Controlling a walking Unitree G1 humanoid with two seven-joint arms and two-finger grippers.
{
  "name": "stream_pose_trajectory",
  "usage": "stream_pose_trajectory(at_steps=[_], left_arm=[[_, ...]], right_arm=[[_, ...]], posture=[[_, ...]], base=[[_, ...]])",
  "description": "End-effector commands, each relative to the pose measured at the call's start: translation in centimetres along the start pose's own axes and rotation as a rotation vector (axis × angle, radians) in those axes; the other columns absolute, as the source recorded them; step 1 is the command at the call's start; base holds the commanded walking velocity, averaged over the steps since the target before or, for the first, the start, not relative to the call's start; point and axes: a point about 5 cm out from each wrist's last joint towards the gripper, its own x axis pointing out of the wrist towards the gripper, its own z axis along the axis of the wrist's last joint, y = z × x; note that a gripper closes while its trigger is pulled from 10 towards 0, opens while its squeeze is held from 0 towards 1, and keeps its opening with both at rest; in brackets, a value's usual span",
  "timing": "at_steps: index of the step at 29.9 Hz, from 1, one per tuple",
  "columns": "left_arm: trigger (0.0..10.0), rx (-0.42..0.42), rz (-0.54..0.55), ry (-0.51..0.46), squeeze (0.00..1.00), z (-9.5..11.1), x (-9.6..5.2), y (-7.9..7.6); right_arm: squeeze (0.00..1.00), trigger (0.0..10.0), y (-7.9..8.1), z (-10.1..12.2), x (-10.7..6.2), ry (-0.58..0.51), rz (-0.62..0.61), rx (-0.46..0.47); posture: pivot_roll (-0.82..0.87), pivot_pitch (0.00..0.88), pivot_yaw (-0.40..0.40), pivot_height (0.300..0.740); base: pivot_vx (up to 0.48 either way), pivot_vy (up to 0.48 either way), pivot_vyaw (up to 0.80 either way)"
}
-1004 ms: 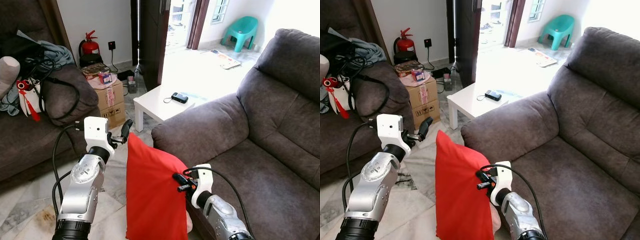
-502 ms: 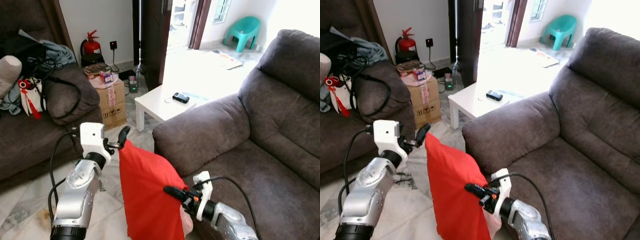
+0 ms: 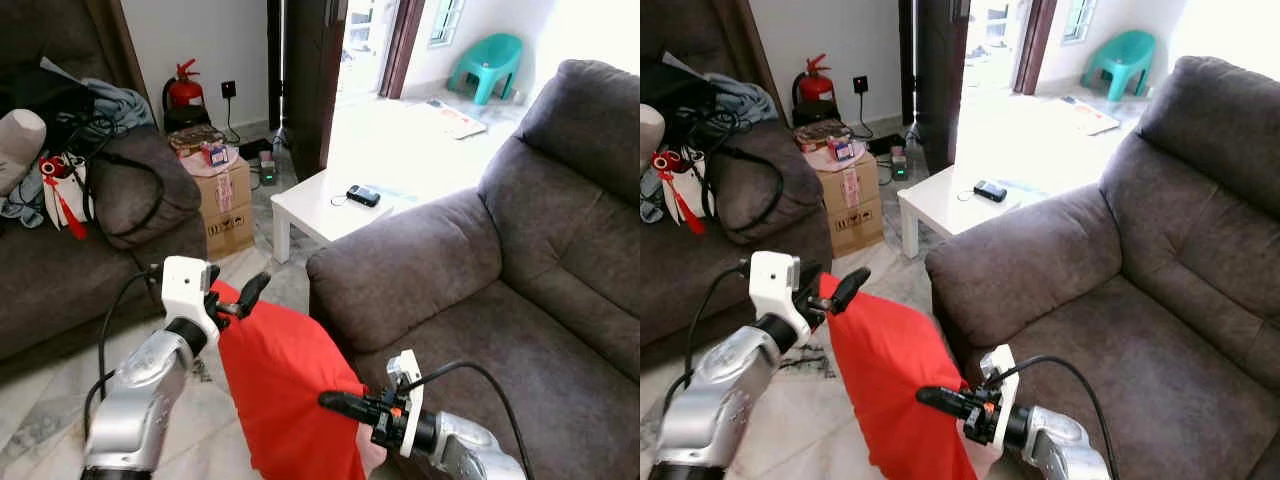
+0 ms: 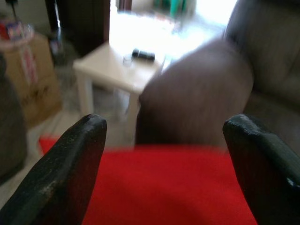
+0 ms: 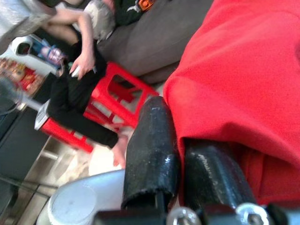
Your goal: Move the pillow to the sofa from floor
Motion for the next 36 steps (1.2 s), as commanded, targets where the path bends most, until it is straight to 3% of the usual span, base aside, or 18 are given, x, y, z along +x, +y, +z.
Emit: stream_pose_trajectory(at_steps=[1, 5, 6, 9, 12, 14, 15, 19, 22, 23, 28, 33, 36], left_arm=[[10.0, 0.013, -0.06, 0.028, 0.0, 0.0, -0.5, -0.3], [10.0, 0.069, -0.154, 0.154, 0.0, -0.7, -3.4, 0.2], [10.0, 0.069, -0.154, 0.154, 0.0, -0.7, -3.4, 0.2], [10.0, 0.089, -0.311, 0.26, 0.0, -0.2, -6.5, -0.3], [10.0, 0.091, -0.336, 0.279, 0.0, -0.1, -7.0, -0.4], [10.0, 0.128, -0.423, 0.381, 0.0, 0.0, -9.0, -0.2], [10.0, 0.128, -0.423, 0.381, 0.0, 0.0, -9.0, -0.2], [10.0, 0.191, -0.486, 0.544, 0.0, -1.4, -10.7, 0.2], [10.0, 0.163, -0.539, 0.594, 0.0, -2.0, -11.4, -0.1], [10.0, 0.11, -0.584, 0.635, 0.0, -2.6, -12.1, -0.3], [10.0, 0.082, -0.605, 0.699, 0.0, -3.6, -13.1, 0.2], [10.0, 0.418, -0.575, 0.964, 0.0, -6.1, -14.6, 2.6], [10.0, 0.505, -0.559, 0.969, 0.0, -6.4, -14.5, 3.3]], right_arm=[[0.0, 10.0, 0.9, 2.0, 0.5, -0.058, 0.108, -0.072], [0.0, 10.0, 1.2, 0.9, 0.1, 0.052, 0.133, -0.074], [0.0, 10.0, 1.2, 0.9, 0.1, 0.052, 0.133, -0.074], [0.0, 10.0, 1.3, -0.3, -0.6, 0.148, 0.138, -0.079], [0.0, 10.0, 1.3, -0.5, -0.6, 0.16, 0.143, -0.078], [0.0, 10.0, 1.8, -1.4, -1.1, 0.242, 0.182, -0.089], [0.0, 10.0, 1.8, -1.4, -1.1, 0.242, 0.182, -0.089], [0.0, 10.0, 2.0, -2.2, -1.7, 0.345, 0.199, -0.123], [0.0, 10.0, 2.1, -2.3, -1.7, 0.357, 0.203, -0.126], [0.0, 10.0, 2.1, -2.3, -1.8, 0.368, 0.207, -0.133], [0.0, 10.0, 2.1, -2.2, -1.8, 0.367, 0.204, -0.141], [0.0, 10.0, 2.1, -2.4, -1.9, 0.373, 0.2, -0.149], [0.0, 10.0, 2.1, -2.6, -2.1, 0.379, 0.196, -0.149]], posture=[[0.18, 0.0, -0.098, 0.74], [0.18, 0.0, -0.098, 0.74], [0.18, 0.0, -0.098, 0.74], [0.19, 0.0, -0.1, 0.74], [0.19, 0.0, -0.1, 0.74], [0.2, 0.0, -0.102, 0.74], [0.2, 0.0, -0.102, 0.74], [0.2, 0.0, -0.103, 0.74], [0.2, 0.0, -0.103, 0.74], [0.19, 0.0, -0.103, 0.74], [0.19, 0.0, -0.103, 0.74], [0.19, 0.0, -0.107, 0.74], [0.19, 0.0, -0.111, 0.74]], base=[[0.0, 0.0, 0.0], [0.0, 0.0, 0.0], [0.0, 0.0, 0.0], [0.0, 0.0, 0.0], [0.0, 0.0, 0.0], [0.0, 0.0, 0.0], [0.0, 0.0, 0.0], [0.0, 0.0, 0.0], [0.0, 0.0, 0.0], [0.0, 0.0, 0.0], [0.0, 0.0, 0.0], [0.0, 0.0, 0.0], [0.0, 0.0, 0.0]])
